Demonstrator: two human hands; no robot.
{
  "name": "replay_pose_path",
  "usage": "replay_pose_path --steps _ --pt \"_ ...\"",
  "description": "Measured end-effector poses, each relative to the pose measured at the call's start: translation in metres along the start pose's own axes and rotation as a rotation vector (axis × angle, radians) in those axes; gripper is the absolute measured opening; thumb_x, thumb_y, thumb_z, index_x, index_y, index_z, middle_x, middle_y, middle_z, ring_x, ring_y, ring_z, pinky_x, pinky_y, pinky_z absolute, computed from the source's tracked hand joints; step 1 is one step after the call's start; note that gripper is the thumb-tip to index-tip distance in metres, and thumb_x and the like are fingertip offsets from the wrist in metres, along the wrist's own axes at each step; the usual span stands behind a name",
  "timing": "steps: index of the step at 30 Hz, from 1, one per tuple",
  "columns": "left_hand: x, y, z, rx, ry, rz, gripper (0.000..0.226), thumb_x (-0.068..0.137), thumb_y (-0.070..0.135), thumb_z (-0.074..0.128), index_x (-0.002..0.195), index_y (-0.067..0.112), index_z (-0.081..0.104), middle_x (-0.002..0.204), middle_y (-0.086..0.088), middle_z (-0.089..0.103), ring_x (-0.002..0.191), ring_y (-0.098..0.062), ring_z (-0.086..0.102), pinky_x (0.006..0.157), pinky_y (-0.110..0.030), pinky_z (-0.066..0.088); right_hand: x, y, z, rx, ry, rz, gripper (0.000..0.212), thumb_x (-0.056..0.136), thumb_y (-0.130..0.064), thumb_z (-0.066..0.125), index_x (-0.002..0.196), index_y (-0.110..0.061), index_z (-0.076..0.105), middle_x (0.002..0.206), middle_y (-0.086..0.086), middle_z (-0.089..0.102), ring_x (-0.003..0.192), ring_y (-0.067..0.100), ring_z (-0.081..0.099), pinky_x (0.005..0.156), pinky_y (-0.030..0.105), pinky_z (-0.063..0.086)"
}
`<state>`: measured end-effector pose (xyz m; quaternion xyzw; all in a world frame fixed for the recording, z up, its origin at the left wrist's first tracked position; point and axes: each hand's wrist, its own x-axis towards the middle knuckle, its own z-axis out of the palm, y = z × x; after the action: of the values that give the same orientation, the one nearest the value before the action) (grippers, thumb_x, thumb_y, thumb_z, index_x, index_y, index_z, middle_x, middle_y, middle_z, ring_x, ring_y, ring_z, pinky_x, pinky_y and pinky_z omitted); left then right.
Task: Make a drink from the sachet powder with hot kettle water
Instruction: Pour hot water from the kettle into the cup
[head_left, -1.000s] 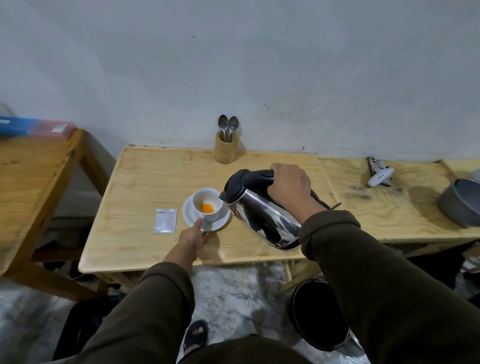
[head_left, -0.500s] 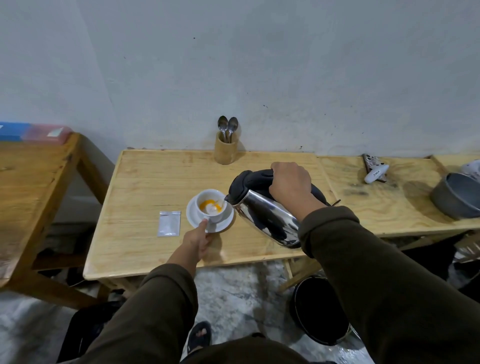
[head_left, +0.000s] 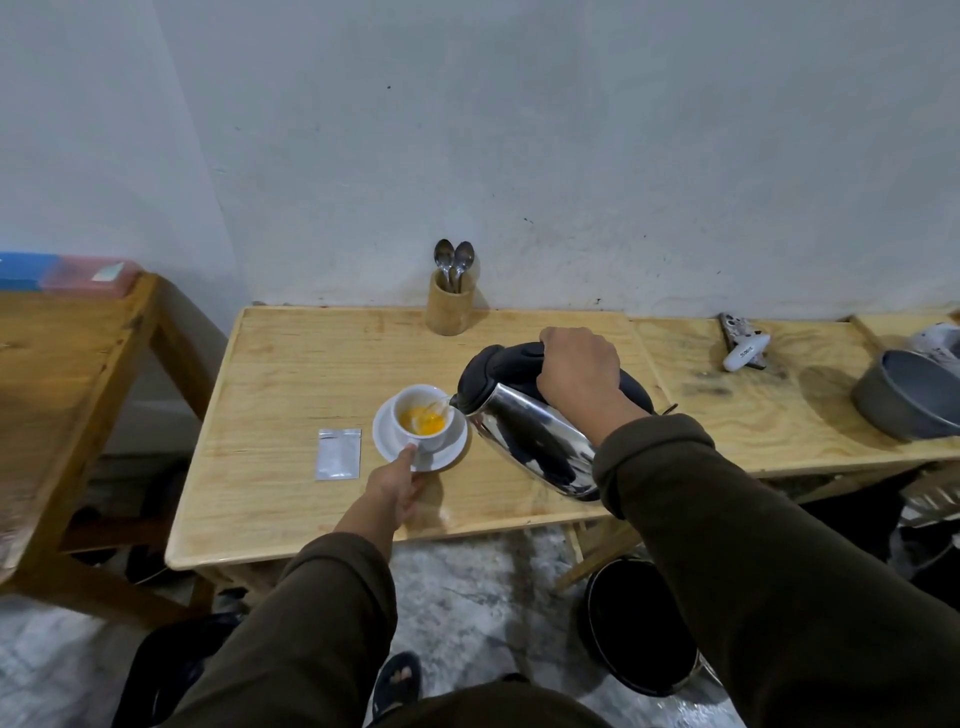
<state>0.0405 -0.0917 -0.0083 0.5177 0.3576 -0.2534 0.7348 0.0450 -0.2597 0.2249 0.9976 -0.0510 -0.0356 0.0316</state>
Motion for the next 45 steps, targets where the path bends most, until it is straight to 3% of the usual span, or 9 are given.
replay_pose_path --steps 5,9,14,18,22,29,37,45 --pt "-0.002 0.001 0.0001 -0.002 -0.001 -0.014 0.062 0.09 0.043 0.055 0.136 0.003 0.042 0.131 -0.019 0.059 0.121 -0.033 0.057 0.087 -0.044 0.049 -0.0013 -0.0021 0.0004 -0.011 -0.006 0.002 0.026 0.091 -0.009 0.051 0.116 -0.012 0.054 0.106 0.011 0.064 0.096 0.029 0.06 0.08 0.036 0.046" --pt "-0.0017 0.0012 -0.0002 -0.007 -0.007 -0.02 0.065 0.09 0.043 0.055 0.139 0.003 0.04 0.134 -0.019 0.057 0.124 -0.032 0.055 0.103 -0.048 0.046 -0.0023 -0.0023 0.0004 -0.003 0.0 -0.005 0.025 0.091 -0.009 0.05 0.116 -0.012 0.054 0.105 0.011 0.064 0.091 0.029 0.057 0.078 0.035 0.044" --pt "-0.0024 0.0006 -0.0004 -0.007 -0.004 -0.016 0.062 0.091 0.042 0.053 0.139 0.003 0.039 0.134 -0.019 0.057 0.125 -0.032 0.054 0.106 -0.05 0.043 -0.0021 -0.0033 -0.0001 -0.011 0.002 -0.022 0.027 0.09 -0.01 0.051 0.117 -0.011 0.054 0.106 0.012 0.064 0.095 0.03 0.059 0.081 0.037 0.045" --pt "-0.0033 0.0011 0.0007 -0.005 -0.011 -0.019 0.063 0.092 0.042 0.053 0.139 0.003 0.039 0.134 -0.018 0.056 0.127 -0.031 0.053 0.1 -0.046 0.044 -0.0014 -0.0034 -0.0002 -0.005 0.01 -0.028 0.025 0.09 -0.008 0.051 0.115 -0.01 0.054 0.104 0.012 0.064 0.085 0.028 0.053 0.08 0.037 0.045" --pt "-0.0032 0.0035 0.0023 -0.011 -0.004 -0.006 0.063 0.091 0.042 0.054 0.138 0.002 0.041 0.134 -0.018 0.057 0.125 -0.031 0.055 0.104 -0.045 0.044 0.0 -0.0029 -0.0017 -0.012 0.02 -0.024 0.025 0.09 -0.007 0.05 0.115 -0.01 0.055 0.106 0.013 0.064 0.098 0.032 0.06 0.083 0.038 0.045" --pt "-0.0013 0.0022 0.0006 0.002 -0.004 -0.013 0.063 0.09 0.044 0.054 0.137 0.004 0.042 0.133 -0.019 0.058 0.123 -0.033 0.056 0.103 -0.046 0.046 0.001 -0.002 0.0005 -0.031 0.03 -0.028 0.026 0.091 -0.009 0.05 0.116 -0.011 0.054 0.107 0.013 0.065 0.099 0.031 0.06 0.083 0.037 0.045" --pt "-0.0074 0.0049 0.0031 0.016 0.002 -0.012 0.064 0.091 0.044 0.052 0.139 0.003 0.04 0.134 -0.019 0.057 0.123 -0.032 0.056 0.089 -0.04 0.047 0.0028 0.002 0.0018 -0.023 0.041 -0.029 0.024 0.091 -0.009 0.05 0.115 -0.011 0.055 0.107 0.012 0.065 0.099 0.031 0.06 0.083 0.037 0.044" --pt "-0.0076 0.0031 0.004 0.04 0.001 -0.01 0.064 0.092 0.046 0.051 0.138 0.004 0.042 0.134 -0.019 0.056 0.124 -0.032 0.055 0.095 -0.041 0.047 0.0047 0.0034 0.0043 -0.026 0.051 -0.036 0.025 0.092 -0.01 0.05 0.116 -0.011 0.055 0.106 0.012 0.064 0.098 0.03 0.06 0.085 0.037 0.044"
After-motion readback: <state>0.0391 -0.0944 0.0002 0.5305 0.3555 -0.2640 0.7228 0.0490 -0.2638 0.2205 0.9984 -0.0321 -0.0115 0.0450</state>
